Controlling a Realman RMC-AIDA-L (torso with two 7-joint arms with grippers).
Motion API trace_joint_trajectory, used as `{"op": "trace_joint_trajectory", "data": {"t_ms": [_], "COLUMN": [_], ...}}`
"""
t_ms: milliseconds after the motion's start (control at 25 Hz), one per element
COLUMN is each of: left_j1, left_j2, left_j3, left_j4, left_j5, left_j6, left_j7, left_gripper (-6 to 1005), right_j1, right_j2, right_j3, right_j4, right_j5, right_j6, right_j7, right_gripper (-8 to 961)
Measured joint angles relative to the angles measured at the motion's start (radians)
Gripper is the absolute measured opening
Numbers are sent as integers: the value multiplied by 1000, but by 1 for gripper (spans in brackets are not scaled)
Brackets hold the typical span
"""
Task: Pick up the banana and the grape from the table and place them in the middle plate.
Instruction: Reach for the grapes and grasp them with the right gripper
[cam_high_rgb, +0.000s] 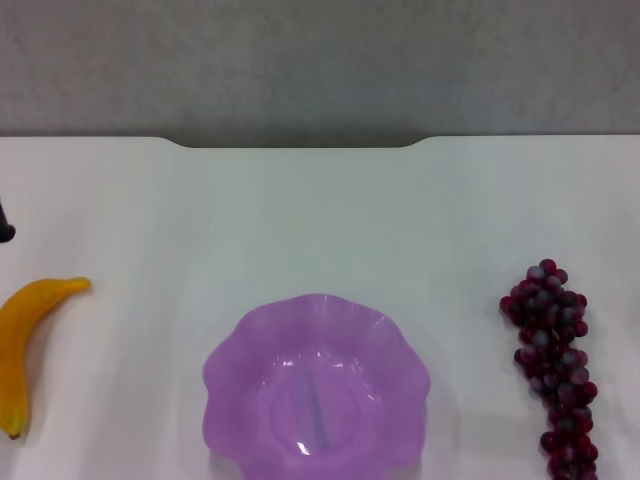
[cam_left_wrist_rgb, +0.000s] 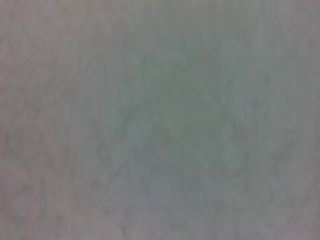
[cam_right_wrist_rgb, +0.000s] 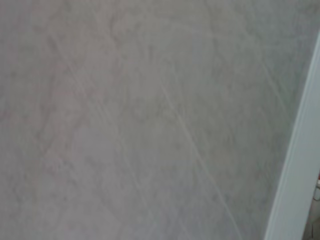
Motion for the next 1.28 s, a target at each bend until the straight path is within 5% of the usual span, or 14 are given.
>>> {"op": "trace_joint_trajectory", "data": {"t_ms": [480,1280], "left_j1": [-7,-22], "left_j2": [4,-1], "left_j3": [0,0], "left_j4": [12,-17], "left_j5": [72,113], "left_j6": [151,191], "left_j7": [4,96], "left_gripper": [32,121], "right_j1": [14,42], "right_j2": [2,1], "right_j3": [-12,-71], "right_j4": [-16,-27], "right_j5": [-9,-5], "right_j6": [147,127], "right_j7": [-4,-2], "right_gripper": [-1,2]}}
